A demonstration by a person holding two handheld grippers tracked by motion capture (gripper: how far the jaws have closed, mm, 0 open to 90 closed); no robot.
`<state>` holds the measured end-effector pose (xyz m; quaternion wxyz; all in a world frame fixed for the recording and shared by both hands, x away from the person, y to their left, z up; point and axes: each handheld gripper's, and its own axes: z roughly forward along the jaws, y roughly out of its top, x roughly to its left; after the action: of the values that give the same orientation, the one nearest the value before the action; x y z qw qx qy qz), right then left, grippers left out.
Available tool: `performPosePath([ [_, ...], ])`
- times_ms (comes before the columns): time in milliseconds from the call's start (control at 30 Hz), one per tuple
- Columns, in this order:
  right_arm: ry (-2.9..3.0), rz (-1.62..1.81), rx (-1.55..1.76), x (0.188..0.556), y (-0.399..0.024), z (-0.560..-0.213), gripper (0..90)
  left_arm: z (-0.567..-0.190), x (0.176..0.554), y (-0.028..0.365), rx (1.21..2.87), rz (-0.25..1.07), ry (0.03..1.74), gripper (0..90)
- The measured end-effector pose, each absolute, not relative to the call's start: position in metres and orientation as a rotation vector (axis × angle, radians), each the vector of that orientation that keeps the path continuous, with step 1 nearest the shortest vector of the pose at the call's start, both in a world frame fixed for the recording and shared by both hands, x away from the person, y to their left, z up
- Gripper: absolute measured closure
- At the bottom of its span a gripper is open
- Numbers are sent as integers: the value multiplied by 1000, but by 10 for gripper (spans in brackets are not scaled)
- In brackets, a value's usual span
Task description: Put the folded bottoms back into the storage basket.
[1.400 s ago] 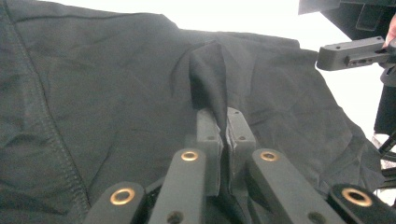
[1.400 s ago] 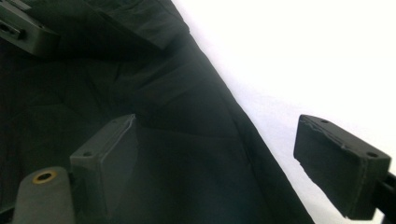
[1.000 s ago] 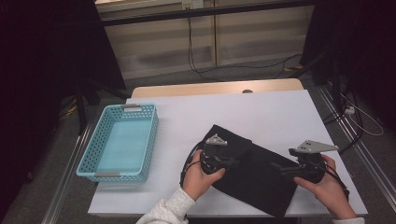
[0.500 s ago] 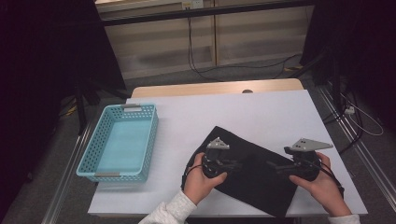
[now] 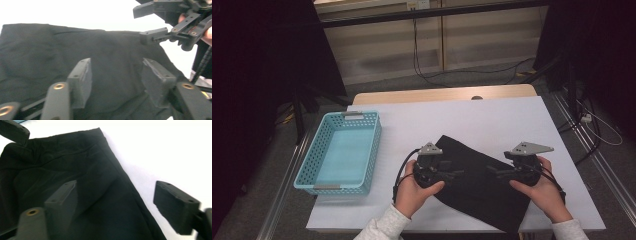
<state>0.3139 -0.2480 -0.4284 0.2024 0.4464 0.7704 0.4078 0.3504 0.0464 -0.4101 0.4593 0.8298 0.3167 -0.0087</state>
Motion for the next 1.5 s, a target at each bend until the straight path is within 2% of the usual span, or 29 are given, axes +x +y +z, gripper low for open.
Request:
performPosePath([
  [300, 2165, 1109, 1253, 333, -234, -436, 295, -422, 358, 69, 2091, 60, 846, 279],
  [633, 2189, 1065, 1254, 354, -220, -444, 360, -424, 365, 89, 2090, 129, 908, 260],
  [767, 2216, 1067, 1250, 359, -217, -447, 450, -426, 367, 94, 2092, 141, 922, 260],
  [933, 2226, 1011, 1257, 364, -216, -453, 467, -431, 367, 95, 2102, 145, 933, 262],
  [1133, 2288, 1000, 1240, 364, -212, -458, 608, -430, 369, 100, 2095, 160, 944, 259],
  [1233, 2284, 1011, 1255, 365, -211, -461, 622, -429, 368, 100, 2095, 162, 941, 258],
  [1400, 2306, 1065, 1233, 363, -207, -464, 831, -429, 367, 99, 2095, 153, 938, 270],
  [1500, 2322, 1035, 1204, 362, -203, -462, 851, -428, 366, 99, 2095, 154, 937, 270],
])
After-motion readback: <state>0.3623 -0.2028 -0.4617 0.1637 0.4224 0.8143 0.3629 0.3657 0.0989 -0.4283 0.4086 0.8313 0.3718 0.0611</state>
